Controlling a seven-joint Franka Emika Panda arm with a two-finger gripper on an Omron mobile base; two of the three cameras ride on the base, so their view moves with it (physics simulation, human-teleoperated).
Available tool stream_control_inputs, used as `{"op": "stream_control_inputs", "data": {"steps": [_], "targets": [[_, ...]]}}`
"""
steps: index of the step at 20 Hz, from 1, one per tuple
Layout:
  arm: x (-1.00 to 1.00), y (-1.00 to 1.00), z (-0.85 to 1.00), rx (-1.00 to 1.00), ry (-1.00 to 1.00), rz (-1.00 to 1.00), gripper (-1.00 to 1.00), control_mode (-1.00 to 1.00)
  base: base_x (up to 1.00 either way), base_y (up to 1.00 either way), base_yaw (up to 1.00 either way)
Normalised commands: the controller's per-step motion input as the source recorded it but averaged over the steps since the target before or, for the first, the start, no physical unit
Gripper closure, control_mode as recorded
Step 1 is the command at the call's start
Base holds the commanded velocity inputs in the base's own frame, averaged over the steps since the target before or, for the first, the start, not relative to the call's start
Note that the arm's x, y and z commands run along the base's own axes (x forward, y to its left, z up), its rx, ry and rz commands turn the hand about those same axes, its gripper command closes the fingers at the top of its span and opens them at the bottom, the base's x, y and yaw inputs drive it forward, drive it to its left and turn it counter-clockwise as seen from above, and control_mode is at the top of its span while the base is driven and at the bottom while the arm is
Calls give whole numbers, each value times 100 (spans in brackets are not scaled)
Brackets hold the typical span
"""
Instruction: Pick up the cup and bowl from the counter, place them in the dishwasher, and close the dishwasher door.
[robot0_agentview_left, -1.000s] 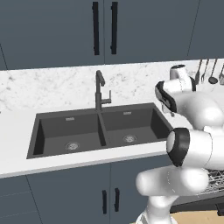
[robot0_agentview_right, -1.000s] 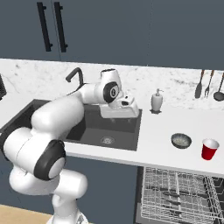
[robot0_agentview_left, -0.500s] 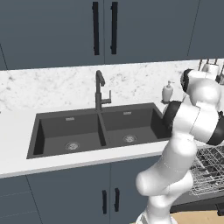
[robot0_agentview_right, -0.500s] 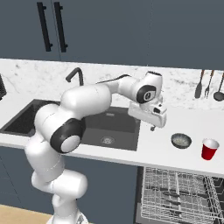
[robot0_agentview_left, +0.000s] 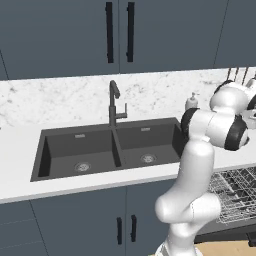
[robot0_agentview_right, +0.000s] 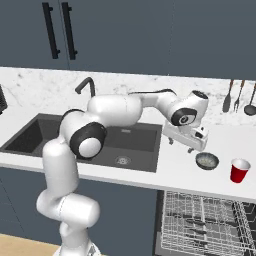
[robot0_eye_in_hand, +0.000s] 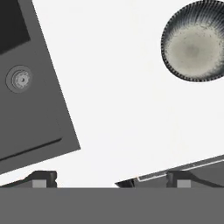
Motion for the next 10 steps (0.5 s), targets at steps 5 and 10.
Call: {"op": "stream_control_inputs", "data": {"steps": [5, 10], "targets": [[21, -34, -39, -6, -10, 9, -100, -100, 0, 0, 0], [19, -4, -5, -6, 2, 4, -100, -100, 0, 0, 0]]}}
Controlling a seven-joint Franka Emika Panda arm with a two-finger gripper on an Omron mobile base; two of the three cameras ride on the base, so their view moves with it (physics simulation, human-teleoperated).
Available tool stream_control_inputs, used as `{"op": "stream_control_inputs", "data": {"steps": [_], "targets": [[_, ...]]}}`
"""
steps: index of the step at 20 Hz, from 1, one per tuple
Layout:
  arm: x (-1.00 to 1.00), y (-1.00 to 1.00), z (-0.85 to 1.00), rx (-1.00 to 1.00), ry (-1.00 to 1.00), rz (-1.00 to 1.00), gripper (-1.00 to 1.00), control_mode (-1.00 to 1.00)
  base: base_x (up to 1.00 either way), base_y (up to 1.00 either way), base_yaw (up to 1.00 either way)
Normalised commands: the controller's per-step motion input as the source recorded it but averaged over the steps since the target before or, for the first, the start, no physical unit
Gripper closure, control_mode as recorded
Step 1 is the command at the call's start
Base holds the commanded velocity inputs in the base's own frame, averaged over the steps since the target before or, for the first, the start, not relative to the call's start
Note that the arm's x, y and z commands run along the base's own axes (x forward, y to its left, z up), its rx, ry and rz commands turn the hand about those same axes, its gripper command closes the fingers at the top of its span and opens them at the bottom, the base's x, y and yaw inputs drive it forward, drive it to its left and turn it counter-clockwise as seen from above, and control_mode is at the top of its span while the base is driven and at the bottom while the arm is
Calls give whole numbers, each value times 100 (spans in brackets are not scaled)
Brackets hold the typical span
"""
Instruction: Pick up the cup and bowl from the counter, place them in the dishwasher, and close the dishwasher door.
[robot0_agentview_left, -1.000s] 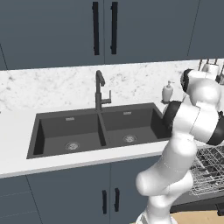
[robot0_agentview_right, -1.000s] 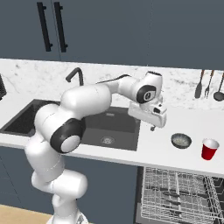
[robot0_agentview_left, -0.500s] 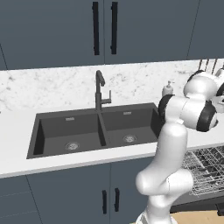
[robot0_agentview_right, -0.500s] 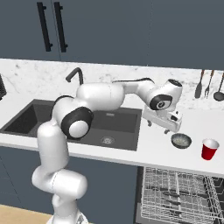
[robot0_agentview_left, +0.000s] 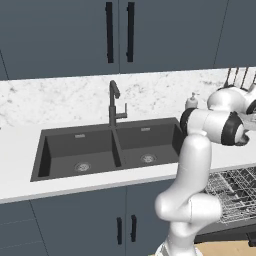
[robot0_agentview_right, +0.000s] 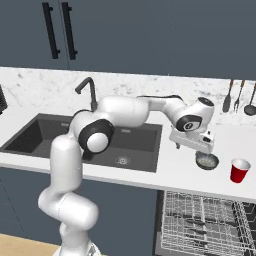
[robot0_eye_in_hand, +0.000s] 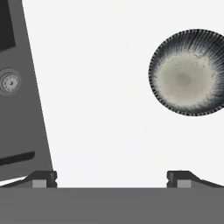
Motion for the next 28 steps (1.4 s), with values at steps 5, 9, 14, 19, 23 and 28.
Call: {"op": "stream_control_inputs", "data": {"steps": [5, 9, 14, 19, 23, 28], "targets": [[8, -1, -2, 0, 0, 4, -100, -100, 0, 0, 0], [25, -1, -50, -11, 0, 0, -100, -100, 0, 0, 0], [27, -15, -38, -13, -3, 0, -100, -100, 0, 0, 0], [5, -27, -33, -9, 0, 0, -100, -100, 0, 0, 0], [4, -14, -19, -9, 0, 0, -100, -100, 0, 0, 0], [20, 0, -3, -5, 0, 0, -100, -100, 0, 0, 0]]}}
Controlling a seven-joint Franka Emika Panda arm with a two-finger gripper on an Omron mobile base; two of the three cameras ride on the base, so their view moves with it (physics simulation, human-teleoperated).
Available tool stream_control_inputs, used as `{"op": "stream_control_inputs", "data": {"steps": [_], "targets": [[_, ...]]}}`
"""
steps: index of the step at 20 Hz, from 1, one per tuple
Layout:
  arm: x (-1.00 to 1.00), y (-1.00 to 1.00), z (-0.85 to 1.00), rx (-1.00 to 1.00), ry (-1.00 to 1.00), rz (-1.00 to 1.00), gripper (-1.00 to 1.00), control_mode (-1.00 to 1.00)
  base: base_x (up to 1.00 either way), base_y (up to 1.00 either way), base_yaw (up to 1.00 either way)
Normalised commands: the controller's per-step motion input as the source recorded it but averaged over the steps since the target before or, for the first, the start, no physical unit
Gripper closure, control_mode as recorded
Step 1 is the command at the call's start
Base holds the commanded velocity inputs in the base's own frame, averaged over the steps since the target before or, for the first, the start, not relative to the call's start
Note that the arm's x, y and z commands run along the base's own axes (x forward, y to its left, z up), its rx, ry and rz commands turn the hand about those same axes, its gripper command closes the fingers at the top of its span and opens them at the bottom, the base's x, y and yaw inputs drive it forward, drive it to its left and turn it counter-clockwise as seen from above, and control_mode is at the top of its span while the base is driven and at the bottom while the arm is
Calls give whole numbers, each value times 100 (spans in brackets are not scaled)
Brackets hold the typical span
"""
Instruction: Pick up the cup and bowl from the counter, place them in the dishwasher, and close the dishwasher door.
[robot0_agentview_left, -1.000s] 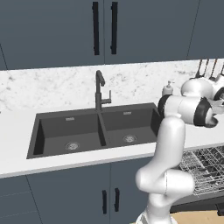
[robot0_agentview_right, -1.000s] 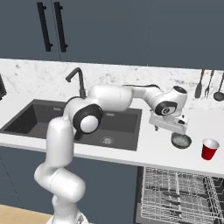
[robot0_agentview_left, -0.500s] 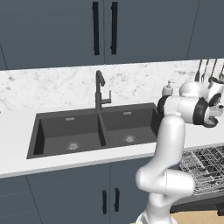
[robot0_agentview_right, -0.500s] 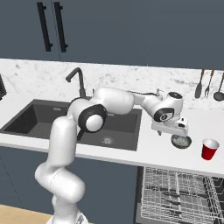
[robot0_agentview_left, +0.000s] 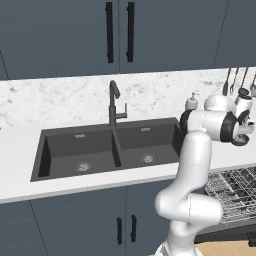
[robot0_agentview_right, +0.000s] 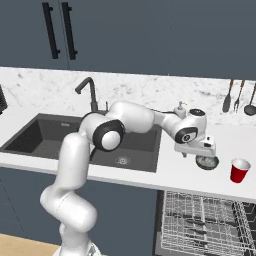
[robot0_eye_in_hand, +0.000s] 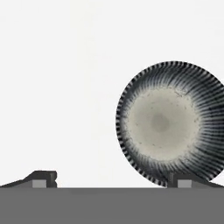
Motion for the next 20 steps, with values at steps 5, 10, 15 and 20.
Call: {"op": "stream_control_inputs", "data": {"steps": [5, 10, 15, 20], "targets": [[45, -6, 0, 0, 0, 0, -100, -100, 0, 0, 0], [19, -33, -1, 0, 0, 0, -100, -100, 0, 0, 0], [0, -13, -4, 0, 0, 0, -100, -100, 0, 0, 0], [0, 0, -12, 0, 0, 0, -100, -100, 0, 0, 0]]}}
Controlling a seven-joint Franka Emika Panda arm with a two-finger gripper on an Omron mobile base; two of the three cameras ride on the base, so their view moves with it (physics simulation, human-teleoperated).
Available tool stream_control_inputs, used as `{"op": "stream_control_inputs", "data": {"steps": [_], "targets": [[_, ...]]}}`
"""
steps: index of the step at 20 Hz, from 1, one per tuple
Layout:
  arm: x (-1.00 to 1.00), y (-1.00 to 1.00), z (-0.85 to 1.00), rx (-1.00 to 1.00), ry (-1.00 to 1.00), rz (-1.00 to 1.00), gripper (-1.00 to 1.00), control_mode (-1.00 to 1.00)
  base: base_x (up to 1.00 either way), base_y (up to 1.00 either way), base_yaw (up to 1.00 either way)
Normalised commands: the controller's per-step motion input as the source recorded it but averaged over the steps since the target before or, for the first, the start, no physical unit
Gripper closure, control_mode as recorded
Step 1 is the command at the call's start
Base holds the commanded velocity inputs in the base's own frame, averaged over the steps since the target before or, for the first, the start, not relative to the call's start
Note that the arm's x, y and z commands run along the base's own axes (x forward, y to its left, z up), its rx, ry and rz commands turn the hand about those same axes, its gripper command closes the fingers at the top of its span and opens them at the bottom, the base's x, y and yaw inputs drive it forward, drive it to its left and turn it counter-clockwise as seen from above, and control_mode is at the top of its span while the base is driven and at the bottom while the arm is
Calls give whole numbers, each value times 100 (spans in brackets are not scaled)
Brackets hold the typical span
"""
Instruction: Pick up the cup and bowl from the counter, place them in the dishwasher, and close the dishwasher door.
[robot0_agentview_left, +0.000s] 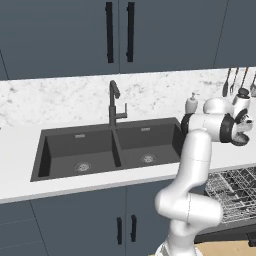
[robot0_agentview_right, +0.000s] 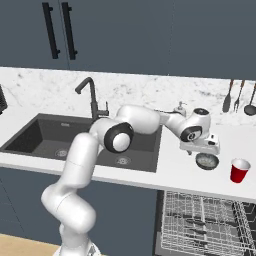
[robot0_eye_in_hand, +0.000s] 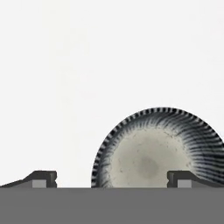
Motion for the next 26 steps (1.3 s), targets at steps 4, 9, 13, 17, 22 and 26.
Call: {"op": "stream_control_inputs", "data": {"steps": [4, 9, 13, 17, 22, 26], "targets": [[0, 0, -25, 0, 0, 0, -100, -100, 0, 0, 0], [0, 0, -24, -1, 0, 0, -100, -100, 0, 0, 0], [0, 0, -23, 0, 0, 0, -100, -100, 0, 0, 0], [0, 0, -18, 0, 0, 0, -100, -100, 0, 0, 0], [0, 0, -3, 0, 0, 0, -100, -100, 0, 0, 0], [0, 0, 0, 0, 0, 0, 100, -100, 0, 0, 0]]}}
